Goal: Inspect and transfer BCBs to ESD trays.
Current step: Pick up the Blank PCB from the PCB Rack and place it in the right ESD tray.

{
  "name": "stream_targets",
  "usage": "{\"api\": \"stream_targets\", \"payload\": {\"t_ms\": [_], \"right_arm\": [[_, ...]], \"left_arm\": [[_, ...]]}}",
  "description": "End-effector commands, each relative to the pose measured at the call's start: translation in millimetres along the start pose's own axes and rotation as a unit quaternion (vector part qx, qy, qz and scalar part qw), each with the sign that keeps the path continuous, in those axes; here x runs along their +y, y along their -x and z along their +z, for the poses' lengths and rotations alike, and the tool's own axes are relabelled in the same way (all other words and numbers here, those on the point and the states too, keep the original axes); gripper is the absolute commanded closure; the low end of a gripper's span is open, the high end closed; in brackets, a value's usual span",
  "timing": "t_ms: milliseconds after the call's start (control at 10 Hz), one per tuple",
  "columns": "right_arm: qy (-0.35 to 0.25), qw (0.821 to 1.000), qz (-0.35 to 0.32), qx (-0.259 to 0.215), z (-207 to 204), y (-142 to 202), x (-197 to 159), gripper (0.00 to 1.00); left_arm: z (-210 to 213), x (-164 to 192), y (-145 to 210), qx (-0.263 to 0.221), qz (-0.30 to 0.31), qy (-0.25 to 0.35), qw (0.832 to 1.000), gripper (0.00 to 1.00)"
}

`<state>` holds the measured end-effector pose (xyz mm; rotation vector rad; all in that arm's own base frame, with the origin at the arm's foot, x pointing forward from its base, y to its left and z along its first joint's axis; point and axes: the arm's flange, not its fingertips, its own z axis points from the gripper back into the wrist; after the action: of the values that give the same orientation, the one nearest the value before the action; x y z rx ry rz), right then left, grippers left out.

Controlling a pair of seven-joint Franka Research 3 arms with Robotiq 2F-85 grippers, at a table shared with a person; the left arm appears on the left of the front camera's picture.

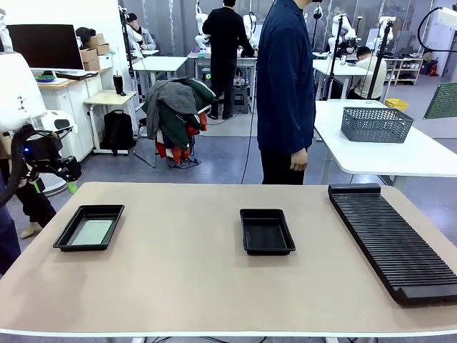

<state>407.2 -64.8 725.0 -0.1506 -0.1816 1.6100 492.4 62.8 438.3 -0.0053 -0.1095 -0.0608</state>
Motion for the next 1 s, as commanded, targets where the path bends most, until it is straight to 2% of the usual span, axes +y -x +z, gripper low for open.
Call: {"api": "stream_targets", "payload": {"t_ms": [0, 900], "right_arm": [[0.001, 1.0, 0.003, 0.0, -2.2, -0.9, -0.5, 0.97], [0.001, 1.0, 0.003, 0.0, -2.2, -0.9, -0.5, 0.97]], "left_arm": [[-1.5, 0.3, 1.2, -0.004, 0.001, 0.002, 1.0, 0.1], [-1.5, 0.3, 1.2, -0.004, 0.001, 0.002, 1.0, 0.1]]}}
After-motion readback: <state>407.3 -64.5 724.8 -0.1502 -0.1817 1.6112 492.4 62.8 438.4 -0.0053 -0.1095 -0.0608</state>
